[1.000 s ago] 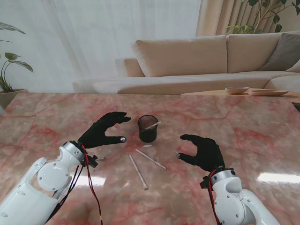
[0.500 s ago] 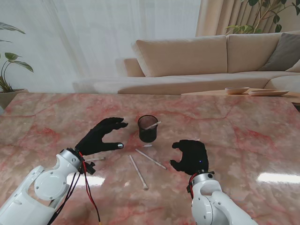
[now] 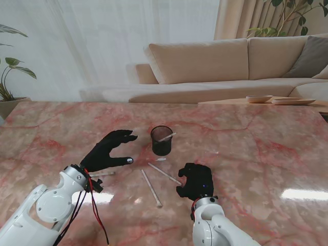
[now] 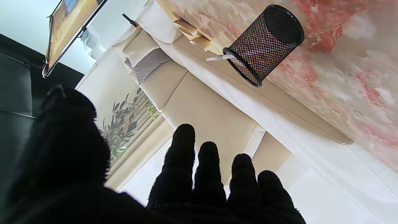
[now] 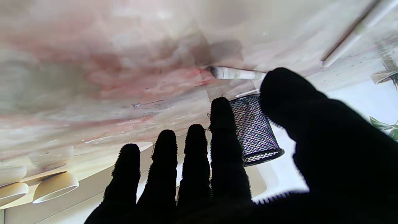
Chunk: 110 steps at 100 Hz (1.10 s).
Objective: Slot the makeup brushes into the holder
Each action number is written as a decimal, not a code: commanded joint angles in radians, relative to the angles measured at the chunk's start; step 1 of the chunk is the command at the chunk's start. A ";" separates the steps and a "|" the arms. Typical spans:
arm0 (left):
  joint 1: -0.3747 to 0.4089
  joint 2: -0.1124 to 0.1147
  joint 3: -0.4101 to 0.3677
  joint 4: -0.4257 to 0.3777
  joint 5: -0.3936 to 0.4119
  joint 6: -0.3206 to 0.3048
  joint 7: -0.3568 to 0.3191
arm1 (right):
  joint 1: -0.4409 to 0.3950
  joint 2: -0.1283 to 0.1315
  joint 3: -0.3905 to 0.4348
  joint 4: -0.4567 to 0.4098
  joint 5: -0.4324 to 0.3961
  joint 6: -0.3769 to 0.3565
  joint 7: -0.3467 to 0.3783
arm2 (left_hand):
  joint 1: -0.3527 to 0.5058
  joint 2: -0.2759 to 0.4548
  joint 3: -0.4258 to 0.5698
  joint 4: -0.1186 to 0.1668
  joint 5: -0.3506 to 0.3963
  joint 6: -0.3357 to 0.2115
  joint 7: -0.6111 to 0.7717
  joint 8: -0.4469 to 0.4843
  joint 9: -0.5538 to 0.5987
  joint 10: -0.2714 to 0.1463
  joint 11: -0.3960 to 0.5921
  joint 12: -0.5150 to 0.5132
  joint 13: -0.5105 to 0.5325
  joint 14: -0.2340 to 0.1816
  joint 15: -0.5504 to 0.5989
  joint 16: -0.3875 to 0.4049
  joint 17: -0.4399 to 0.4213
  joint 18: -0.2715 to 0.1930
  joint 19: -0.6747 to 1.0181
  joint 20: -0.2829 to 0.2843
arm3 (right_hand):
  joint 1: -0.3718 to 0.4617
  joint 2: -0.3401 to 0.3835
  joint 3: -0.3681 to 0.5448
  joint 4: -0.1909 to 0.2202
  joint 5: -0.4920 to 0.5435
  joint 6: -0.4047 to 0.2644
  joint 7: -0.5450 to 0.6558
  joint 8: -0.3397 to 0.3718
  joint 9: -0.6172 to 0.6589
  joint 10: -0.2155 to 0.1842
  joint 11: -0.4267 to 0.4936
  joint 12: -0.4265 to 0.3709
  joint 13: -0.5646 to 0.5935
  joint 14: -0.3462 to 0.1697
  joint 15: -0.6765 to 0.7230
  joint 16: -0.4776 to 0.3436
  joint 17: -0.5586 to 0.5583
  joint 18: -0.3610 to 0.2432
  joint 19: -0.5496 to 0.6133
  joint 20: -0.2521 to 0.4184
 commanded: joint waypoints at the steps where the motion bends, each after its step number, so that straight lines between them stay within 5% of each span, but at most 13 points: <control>1: 0.008 -0.001 0.000 0.003 0.003 -0.001 0.004 | -0.010 -0.011 -0.008 0.018 0.004 0.014 0.006 | 0.027 0.032 -0.025 0.021 -0.023 -0.023 0.009 0.014 -0.026 0.001 -0.024 -0.016 -0.034 -0.056 -0.030 -0.009 -0.007 -0.038 -0.035 -0.003 | 0.015 -0.028 -0.013 -0.044 0.025 -0.020 0.030 0.034 -0.016 -0.016 0.024 -0.011 -0.037 -0.023 0.020 -0.001 -0.014 -0.025 0.027 0.033; 45: 0.003 -0.003 0.001 0.018 0.015 -0.011 0.016 | 0.015 -0.040 -0.040 0.082 0.047 0.035 -0.069 | 0.026 0.031 -0.012 0.020 -0.016 -0.030 0.019 0.020 -0.022 0.001 -0.023 -0.015 -0.031 -0.055 -0.028 -0.007 -0.005 -0.037 -0.044 -0.008 | 0.084 0.003 0.001 -0.053 0.066 -0.047 0.065 0.071 -0.006 -0.019 0.053 -0.017 -0.026 -0.026 0.048 0.000 -0.008 -0.022 0.054 0.029; 52: 0.003 -0.003 0.000 0.019 0.016 -0.011 0.016 | 0.020 -0.046 -0.041 0.092 0.071 0.023 -0.074 | 0.026 0.031 -0.010 0.020 -0.014 -0.030 0.020 0.021 -0.022 0.000 -0.023 -0.015 -0.030 -0.055 -0.028 -0.007 -0.005 -0.034 -0.044 -0.009 | 0.130 -0.007 0.001 -0.151 0.073 -0.080 0.161 0.061 0.009 -0.020 0.065 -0.029 -0.017 -0.026 0.059 -0.007 -0.006 -0.021 0.075 0.011; 60: 0.004 -0.002 -0.002 0.019 0.019 -0.010 0.015 | 0.022 -0.057 -0.041 0.104 0.107 0.016 -0.089 | 0.025 0.029 -0.008 0.020 -0.013 -0.031 0.022 0.021 -0.020 0.001 -0.022 -0.015 -0.029 -0.053 -0.028 -0.006 -0.005 -0.034 -0.044 -0.008 | 0.163 -0.014 -0.010 -0.195 0.077 -0.099 0.250 0.018 0.021 -0.023 0.071 -0.032 -0.011 -0.028 0.069 -0.005 -0.005 -0.021 0.090 0.008; 102: 0.014 0.001 -0.015 0.004 0.024 -0.002 0.005 | 0.060 -0.091 -0.070 0.188 0.148 0.034 -0.159 | 0.021 0.031 0.006 0.020 -0.012 -0.033 0.025 0.024 -0.017 0.003 -0.022 -0.014 -0.029 -0.053 -0.028 -0.005 -0.004 -0.034 -0.048 -0.012 | 0.216 -0.035 -0.003 -0.211 0.093 -0.135 0.335 -0.018 0.062 -0.035 0.099 -0.025 0.021 -0.034 0.089 -0.001 0.014 -0.019 0.115 0.010; 110: 0.015 0.001 -0.019 0.001 0.025 -0.002 0.004 | 0.070 -0.100 -0.073 0.209 0.148 0.045 -0.183 | 0.020 0.032 0.008 0.020 -0.011 -0.033 0.025 0.024 -0.018 0.003 -0.022 -0.014 -0.029 -0.053 -0.028 -0.005 -0.004 -0.033 -0.048 -0.013 | 0.228 -0.066 0.058 -0.214 0.100 -0.142 0.384 -0.078 0.080 -0.039 0.109 -0.025 0.033 -0.035 0.097 -0.001 0.020 -0.017 0.132 0.003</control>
